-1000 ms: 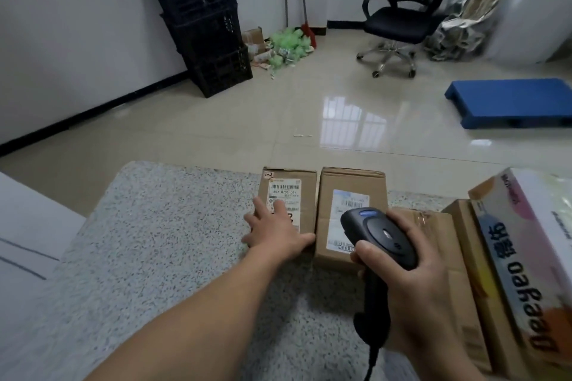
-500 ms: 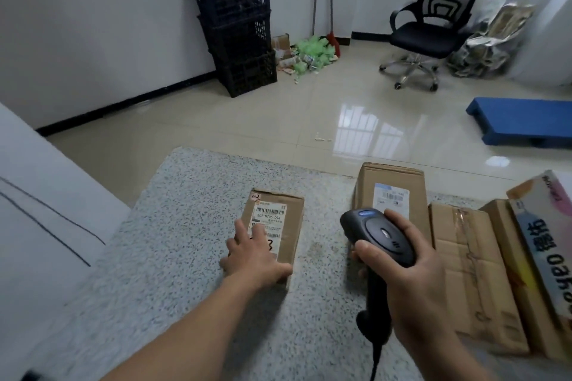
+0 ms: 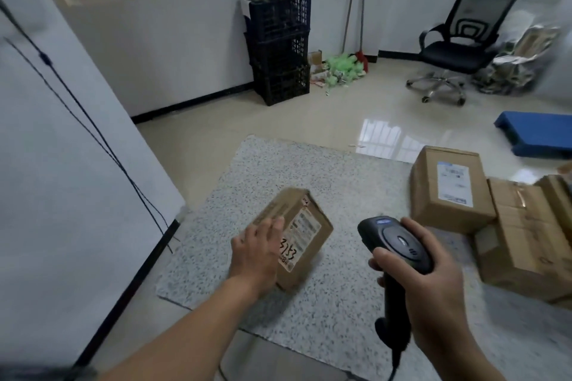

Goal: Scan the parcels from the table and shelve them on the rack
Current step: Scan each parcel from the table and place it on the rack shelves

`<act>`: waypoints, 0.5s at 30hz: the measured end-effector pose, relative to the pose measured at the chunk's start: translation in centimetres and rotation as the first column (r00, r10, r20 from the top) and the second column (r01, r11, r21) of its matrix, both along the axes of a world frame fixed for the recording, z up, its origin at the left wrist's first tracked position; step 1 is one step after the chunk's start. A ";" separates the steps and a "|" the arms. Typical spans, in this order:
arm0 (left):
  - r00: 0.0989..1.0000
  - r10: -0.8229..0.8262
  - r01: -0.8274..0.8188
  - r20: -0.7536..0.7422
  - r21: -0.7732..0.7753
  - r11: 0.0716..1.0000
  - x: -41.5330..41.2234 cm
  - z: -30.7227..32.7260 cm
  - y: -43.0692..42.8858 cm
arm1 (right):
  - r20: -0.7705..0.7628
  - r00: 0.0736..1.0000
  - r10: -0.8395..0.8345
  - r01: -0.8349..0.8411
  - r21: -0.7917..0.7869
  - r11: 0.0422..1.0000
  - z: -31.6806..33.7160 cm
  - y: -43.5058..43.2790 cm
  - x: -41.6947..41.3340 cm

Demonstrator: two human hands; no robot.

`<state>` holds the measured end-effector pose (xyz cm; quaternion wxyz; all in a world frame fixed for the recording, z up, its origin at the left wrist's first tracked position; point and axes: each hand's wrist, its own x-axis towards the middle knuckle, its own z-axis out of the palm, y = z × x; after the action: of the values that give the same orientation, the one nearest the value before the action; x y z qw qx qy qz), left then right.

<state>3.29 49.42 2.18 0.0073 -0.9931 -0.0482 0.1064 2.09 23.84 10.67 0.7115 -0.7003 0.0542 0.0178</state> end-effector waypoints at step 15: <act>0.957 0.001 -0.030 -0.290 -0.098 0.995 3.2 0.0 -3.7 | -0.013 0.988 -0.156 0.155 -0.039 0.987 1.1 -1.3 -5.0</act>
<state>6.53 45.77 2.16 -0.0369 -0.9656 -0.0490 0.2528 -2.88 22.53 11.76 0.6970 -0.7071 0.1145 -0.0331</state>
